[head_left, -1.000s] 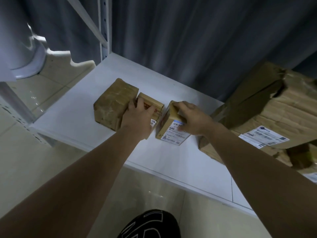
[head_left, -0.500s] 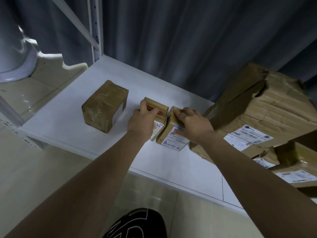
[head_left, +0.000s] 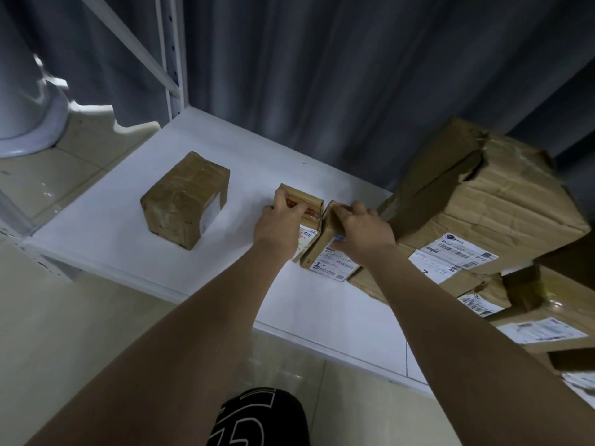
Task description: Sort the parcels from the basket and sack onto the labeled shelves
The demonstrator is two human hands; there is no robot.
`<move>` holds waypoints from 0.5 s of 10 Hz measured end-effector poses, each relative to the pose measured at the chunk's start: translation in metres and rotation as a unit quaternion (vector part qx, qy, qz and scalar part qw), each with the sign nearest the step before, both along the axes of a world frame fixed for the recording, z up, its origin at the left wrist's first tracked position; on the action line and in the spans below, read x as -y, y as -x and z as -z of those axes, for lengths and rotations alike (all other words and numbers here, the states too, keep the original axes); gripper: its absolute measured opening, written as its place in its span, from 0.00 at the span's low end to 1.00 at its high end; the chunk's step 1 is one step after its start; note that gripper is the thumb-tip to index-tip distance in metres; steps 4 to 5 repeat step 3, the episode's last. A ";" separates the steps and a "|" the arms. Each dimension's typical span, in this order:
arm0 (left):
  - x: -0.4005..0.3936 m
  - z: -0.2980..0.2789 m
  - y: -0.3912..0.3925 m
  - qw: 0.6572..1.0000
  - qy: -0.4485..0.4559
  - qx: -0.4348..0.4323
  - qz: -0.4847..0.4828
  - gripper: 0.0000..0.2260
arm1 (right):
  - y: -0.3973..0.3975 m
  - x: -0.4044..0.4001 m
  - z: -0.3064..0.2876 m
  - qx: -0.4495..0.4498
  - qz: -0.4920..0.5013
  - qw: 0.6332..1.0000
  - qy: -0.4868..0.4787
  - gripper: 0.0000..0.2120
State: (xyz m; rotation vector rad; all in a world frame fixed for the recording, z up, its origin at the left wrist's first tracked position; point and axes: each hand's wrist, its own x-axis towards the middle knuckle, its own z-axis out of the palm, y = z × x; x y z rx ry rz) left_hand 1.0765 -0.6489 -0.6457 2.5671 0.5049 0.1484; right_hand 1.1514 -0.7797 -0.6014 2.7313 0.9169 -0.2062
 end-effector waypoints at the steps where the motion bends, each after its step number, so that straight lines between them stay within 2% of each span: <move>1: -0.006 0.004 -0.001 1.000 0.014 0.009 0.009 0.24 | 0.003 0.000 0.007 0.011 0.012 1.000 -0.016 0.32; 2: -0.011 0.005 0.004 0.997 0.060 0.032 0.027 0.27 | 0.010 0.000 0.009 0.030 0.008 0.999 -0.037 0.33; 3: -0.022 0.001 0.015 0.988 0.113 0.101 0.007 0.27 | 0.017 -0.002 0.011 0.057 -0.018 0.996 -0.073 0.36; 5: -0.022 0.001 0.015 0.988 0.113 0.101 0.007 0.27 | 0.017 -0.002 0.011 0.057 -0.018 0.996 -0.073 0.36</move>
